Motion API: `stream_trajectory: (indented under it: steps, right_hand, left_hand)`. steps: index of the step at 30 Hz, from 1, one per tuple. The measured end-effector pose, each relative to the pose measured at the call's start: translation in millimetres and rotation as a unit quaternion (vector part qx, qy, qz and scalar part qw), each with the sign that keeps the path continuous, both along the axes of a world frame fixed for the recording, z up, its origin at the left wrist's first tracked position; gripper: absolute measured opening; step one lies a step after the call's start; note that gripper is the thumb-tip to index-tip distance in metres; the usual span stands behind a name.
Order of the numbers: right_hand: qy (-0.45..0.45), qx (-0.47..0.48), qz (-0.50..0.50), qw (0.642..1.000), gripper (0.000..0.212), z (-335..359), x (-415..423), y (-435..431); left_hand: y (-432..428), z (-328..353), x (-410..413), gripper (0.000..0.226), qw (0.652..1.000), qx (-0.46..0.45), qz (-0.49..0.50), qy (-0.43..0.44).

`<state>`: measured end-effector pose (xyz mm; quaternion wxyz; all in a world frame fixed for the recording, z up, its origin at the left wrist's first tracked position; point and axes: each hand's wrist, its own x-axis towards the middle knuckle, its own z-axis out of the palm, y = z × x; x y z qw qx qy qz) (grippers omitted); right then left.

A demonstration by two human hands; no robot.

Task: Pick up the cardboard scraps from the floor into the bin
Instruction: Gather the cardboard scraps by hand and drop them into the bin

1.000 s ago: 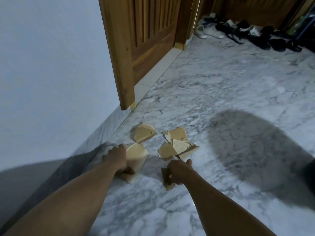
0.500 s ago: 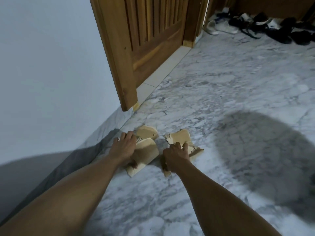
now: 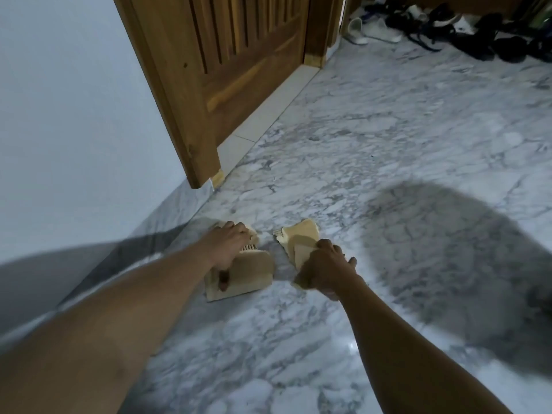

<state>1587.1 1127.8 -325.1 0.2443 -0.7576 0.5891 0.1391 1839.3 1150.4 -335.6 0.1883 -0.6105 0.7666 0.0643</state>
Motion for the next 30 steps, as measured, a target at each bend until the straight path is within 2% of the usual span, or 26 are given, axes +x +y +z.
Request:
stream_trajectory:
  steps: [4, 6, 8, 9, 10, 11, 13, 15, 16, 17, 19, 21, 26, 28, 30]
  right_hand:
    - [0.035, -0.050, -0.058, 0.996, 0.082, 2, -7, 17]
    - [0.004, -0.053, -0.090, 0.994, 0.081, 1, -10, 18]
    - [-0.061, 0.029, -0.148, 0.987, 0.065, 8, -17, 16]
    - [-0.098, 0.078, -0.164, 0.979, 0.049, 12, -23, 13]
    - [-0.119, 0.115, -0.176, 0.970, 0.031, 18, -26, 12]
    - [-0.139, 0.137, -0.186, 0.963, 0.023, 25, -29, 11]
    - [-0.179, 0.134, -0.248, 0.943, 0.030, 26, -25, 2]
    - [-0.239, 0.124, -0.332, 0.904, 0.050, 15, -14, -11]
    - [-0.244, 0.113, -0.359, 0.894, 0.063, 7, -6, -19]
    - [-0.205, 0.102, -0.357, 0.905, 0.067, 11, 4, -19]
    - [-0.110, 0.058, -0.330, 0.936, 0.054, 13, 17, -13]
    - [-0.079, 0.038, -0.335, 0.938, 0.055, 22, 28, -2]
    - [-0.114, 0.050, -0.347, 0.930, 0.082, 12, 39, -6]
    - [-0.168, 0.036, -0.346, 0.922, 0.083, 13, 41, -2]
    - [-0.206, 0.014, -0.345, 0.915, 0.086, 13, 40, 8]
  left_hand:
    - [7, 8, 0, 0.108, 0.999, 0.035, 0.021, 0.012]
    - [15, 12, -4, 0.114, 0.997, 0.054, 0.050, 0.035]
    - [21, 15, -10, 0.122, 0.992, 0.069, 0.078, 0.068]
    - [23, 14, -12, 0.124, 0.989, 0.078, 0.094, 0.078]
    - [26, 14, -12, 0.118, 0.987, 0.081, 0.109, 0.087]
    - [28, 14, -12, 0.105, 0.984, 0.080, 0.126, 0.094]
    - [32, 9, -10, 0.075, 0.981, 0.054, 0.148, 0.114]
    - [34, 2, -7, 0.056, 0.980, 0.014, 0.159, 0.123]
    - [35, -1, -6, 0.052, 0.978, -0.002, 0.168, 0.122]
    - [36, -4, -5, 0.050, 0.976, -0.005, 0.185, 0.117]
    - [37, -7, -1, 0.051, 0.965, 0.007, 0.230, 0.124]
    - [41, -9, 0, 0.055, 0.955, 0.019, 0.260, 0.142]
    - [47, -1, 0, 0.108, 0.951, 0.053, 0.274, 0.131]
    - [50, 3, -3, 0.112, 0.944, 0.062, 0.290, 0.147]
    - [55, 7, -7, 0.101, 0.932, 0.054, 0.320, 0.160]
